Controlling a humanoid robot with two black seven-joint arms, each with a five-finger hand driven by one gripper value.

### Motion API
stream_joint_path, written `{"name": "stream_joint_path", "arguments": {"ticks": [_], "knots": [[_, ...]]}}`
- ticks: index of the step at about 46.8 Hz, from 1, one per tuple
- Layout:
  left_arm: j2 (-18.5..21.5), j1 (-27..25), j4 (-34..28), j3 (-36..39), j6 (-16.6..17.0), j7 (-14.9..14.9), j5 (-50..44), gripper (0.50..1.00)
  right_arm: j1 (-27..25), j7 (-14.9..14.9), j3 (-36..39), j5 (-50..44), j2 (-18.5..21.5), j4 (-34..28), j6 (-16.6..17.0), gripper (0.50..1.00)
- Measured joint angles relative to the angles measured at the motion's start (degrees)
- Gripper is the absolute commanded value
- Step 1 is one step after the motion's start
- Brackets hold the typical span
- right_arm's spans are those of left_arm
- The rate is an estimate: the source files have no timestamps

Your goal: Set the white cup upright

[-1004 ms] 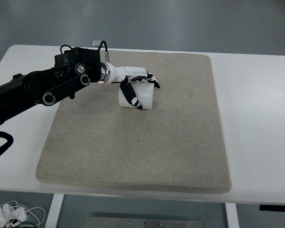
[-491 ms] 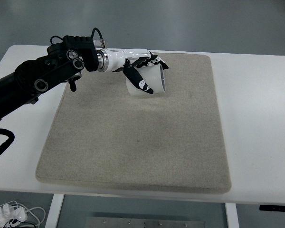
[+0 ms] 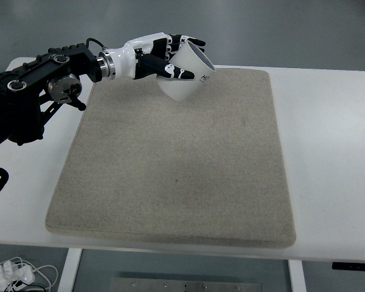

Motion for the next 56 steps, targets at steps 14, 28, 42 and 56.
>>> {"name": "stream_joint_path", "arguments": {"ticks": [14,28,42,56], "knots": [[-0.5,6.29,-0.08,-7.73,-3.41,-9.77,-0.05,0.559,0.01,0.0,0.0,0.0,0.0,0.0,0.0,0.952],[-0.83,10.59,0.02,-10.41,-3.4,-17.68,0.29,0.566,0.0,-0.01,0.0,0.0,0.0,0.0,0.0,0.952],[-1.35,12.21,2.97,-10.22,-1.49,-28.32,0.76,0.574,0.01,-0.01,0.0,0.0,0.0,0.0,0.0,0.952],[-2.58,12.31,6.11,-9.25,-0.31,-29.09,1.72,0.578,0.0,-0.01,0.0,0.0,0.0,0.0,0.0,0.952]]}}
